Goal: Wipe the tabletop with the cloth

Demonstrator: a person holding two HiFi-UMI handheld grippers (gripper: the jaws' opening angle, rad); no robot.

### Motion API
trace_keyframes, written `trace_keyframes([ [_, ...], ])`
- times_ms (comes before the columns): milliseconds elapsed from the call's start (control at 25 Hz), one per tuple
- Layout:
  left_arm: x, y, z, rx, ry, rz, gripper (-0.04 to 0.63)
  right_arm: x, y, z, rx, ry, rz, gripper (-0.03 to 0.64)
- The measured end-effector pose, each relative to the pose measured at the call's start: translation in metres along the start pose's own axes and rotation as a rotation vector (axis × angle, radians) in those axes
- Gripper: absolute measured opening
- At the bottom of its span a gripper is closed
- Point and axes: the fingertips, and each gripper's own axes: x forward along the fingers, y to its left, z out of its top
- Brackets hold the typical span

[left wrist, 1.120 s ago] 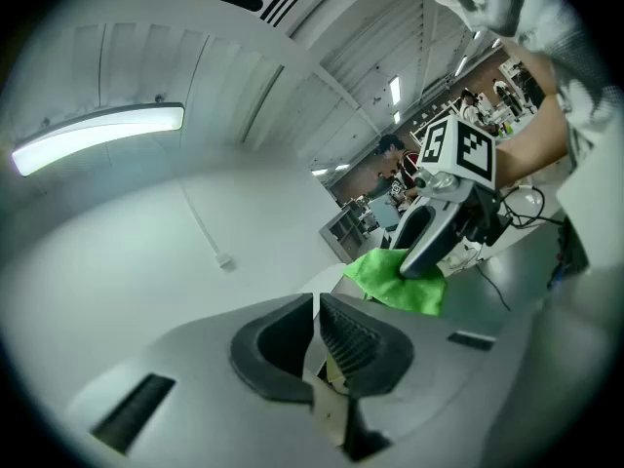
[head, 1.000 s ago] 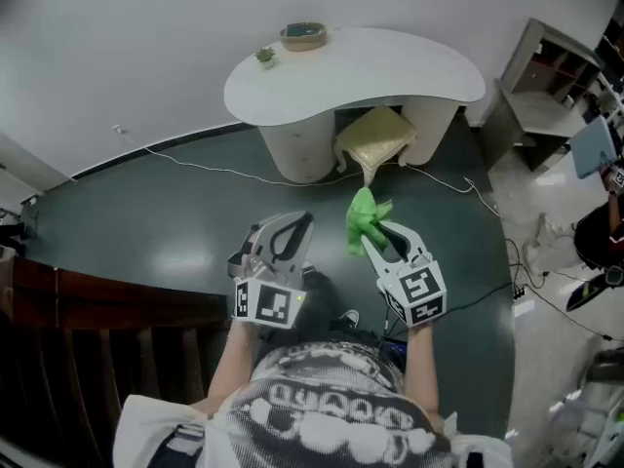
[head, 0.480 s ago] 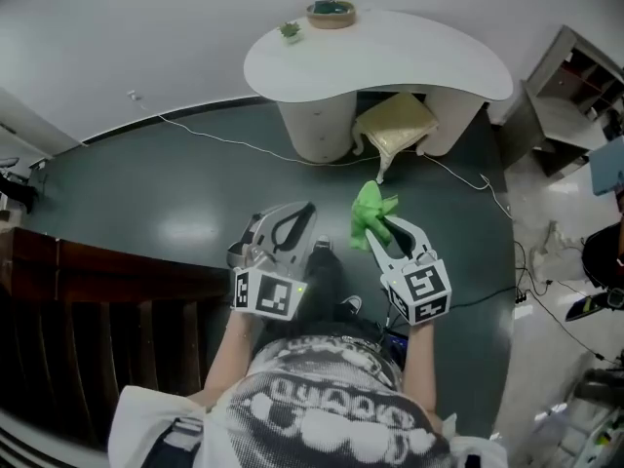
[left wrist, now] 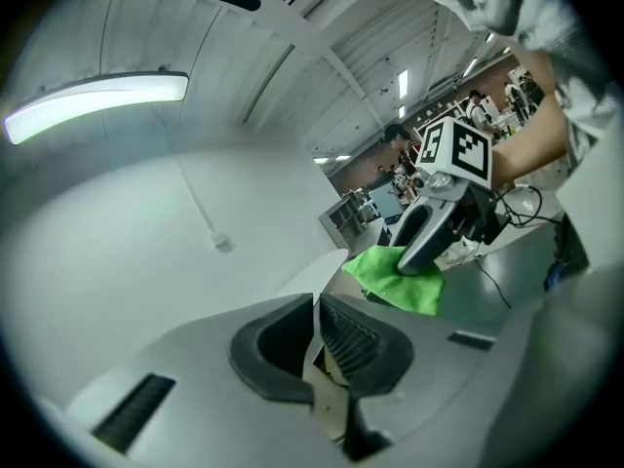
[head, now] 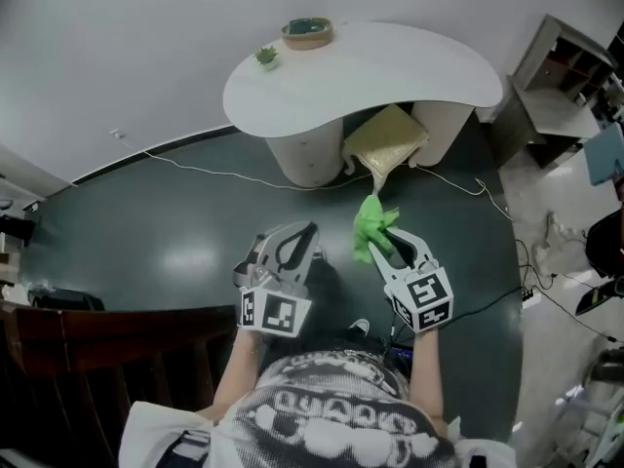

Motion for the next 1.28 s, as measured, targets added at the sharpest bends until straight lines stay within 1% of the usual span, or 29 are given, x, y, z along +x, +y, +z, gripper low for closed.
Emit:
trace_keyframes([
  [120, 0.029, 0.037, -0.020, -0.009, 0.000, 0.002, 0.018, 0.042, -0.019, 0.012, 0.020, 0.020, -0.002, 0.118],
  [240, 0.059, 0.081, -0.046, -0.012, 0.020, -0.003, 0.018, 0.092, -0.036, 0.029, 0.037, 0.042, 0.001, 0.118],
  [440, 0.108, 0.164, -0.082, 0.047, 0.019, -0.021, 0.018, 0.182, -0.059, 0.074, 0.043, 0.045, -0.002, 0.118],
  [560, 0.130, 0.215, -0.102, 0.076, 0.006, -0.002, 0.018, 0.228, -0.065, 0.095, 0.033, 0.051, 0.004, 0.118],
  [680, 0.146, 0.254, -0.116, 0.084, -0.014, 0.018, 0.018, 0.263, -0.068, 0.109, 0.021, 0.062, 0.004, 0.118],
  [800, 0.156, 0.276, -0.129, 0.065, -0.019, 0.021, 0.018, 0.286, -0.072, 0.119, 0.006, 0.076, 0.003, 0.118],
  [920, 0.167, 0.286, -0.138, 0.043, -0.021, 0.018, 0.018, 0.299, -0.082, 0.128, -0.004, 0.087, -0.012, 0.118],
  [1080, 0.181, 0.292, -0.142, 0.014, -0.041, 0.018, 0.018, 0.307, -0.095, 0.130, -0.014, 0.108, -0.024, 0.118],
  [1280, 0.198, 0.294, -0.143, -0.023, -0.039, 0.032, 0.018, 0.328, -0.115, 0.131, -0.010, 0.133, -0.002, 0.118],
])
